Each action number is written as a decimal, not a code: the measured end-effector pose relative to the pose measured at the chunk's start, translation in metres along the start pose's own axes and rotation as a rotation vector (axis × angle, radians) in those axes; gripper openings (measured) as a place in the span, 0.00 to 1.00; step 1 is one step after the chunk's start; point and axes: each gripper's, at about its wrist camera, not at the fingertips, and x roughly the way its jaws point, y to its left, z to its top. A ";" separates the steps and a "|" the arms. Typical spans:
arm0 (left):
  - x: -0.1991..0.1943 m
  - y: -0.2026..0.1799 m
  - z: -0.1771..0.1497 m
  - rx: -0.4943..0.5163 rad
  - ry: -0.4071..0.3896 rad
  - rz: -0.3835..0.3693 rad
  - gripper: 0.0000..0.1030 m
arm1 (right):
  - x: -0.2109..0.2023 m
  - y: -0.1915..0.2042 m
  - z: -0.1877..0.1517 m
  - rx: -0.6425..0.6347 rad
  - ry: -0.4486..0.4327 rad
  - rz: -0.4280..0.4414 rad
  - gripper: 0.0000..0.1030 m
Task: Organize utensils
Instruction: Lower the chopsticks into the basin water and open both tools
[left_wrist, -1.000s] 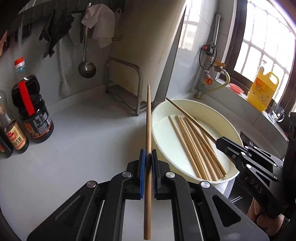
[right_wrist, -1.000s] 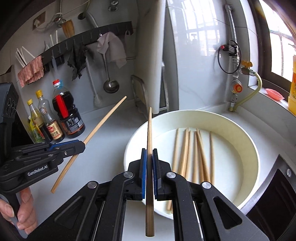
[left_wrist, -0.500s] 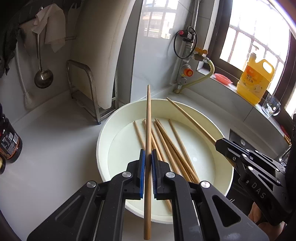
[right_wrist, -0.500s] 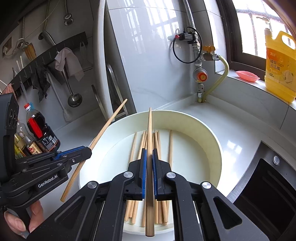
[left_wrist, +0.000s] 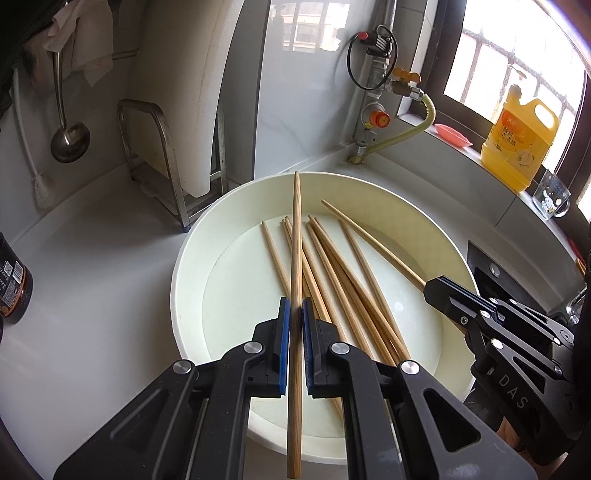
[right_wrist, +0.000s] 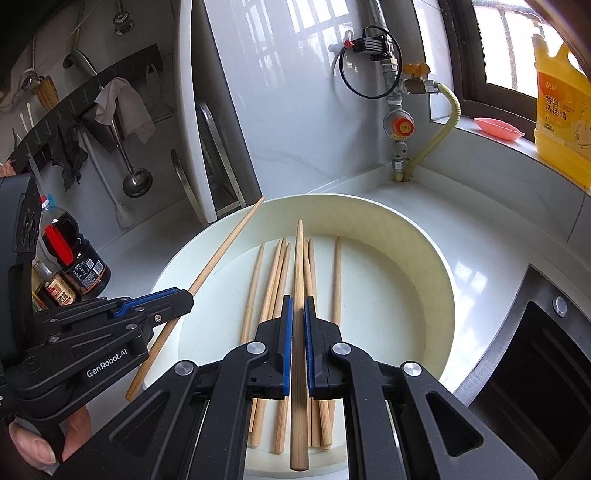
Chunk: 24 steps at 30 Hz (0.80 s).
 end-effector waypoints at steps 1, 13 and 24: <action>0.001 0.000 0.000 0.003 -0.001 0.008 0.07 | 0.000 0.000 0.000 0.002 0.001 -0.001 0.06; -0.028 0.018 0.006 -0.063 -0.092 0.062 0.80 | -0.009 -0.007 0.005 0.018 -0.016 0.001 0.16; -0.047 0.029 -0.006 -0.065 -0.093 0.108 0.80 | -0.027 0.011 0.006 -0.021 -0.040 0.041 0.28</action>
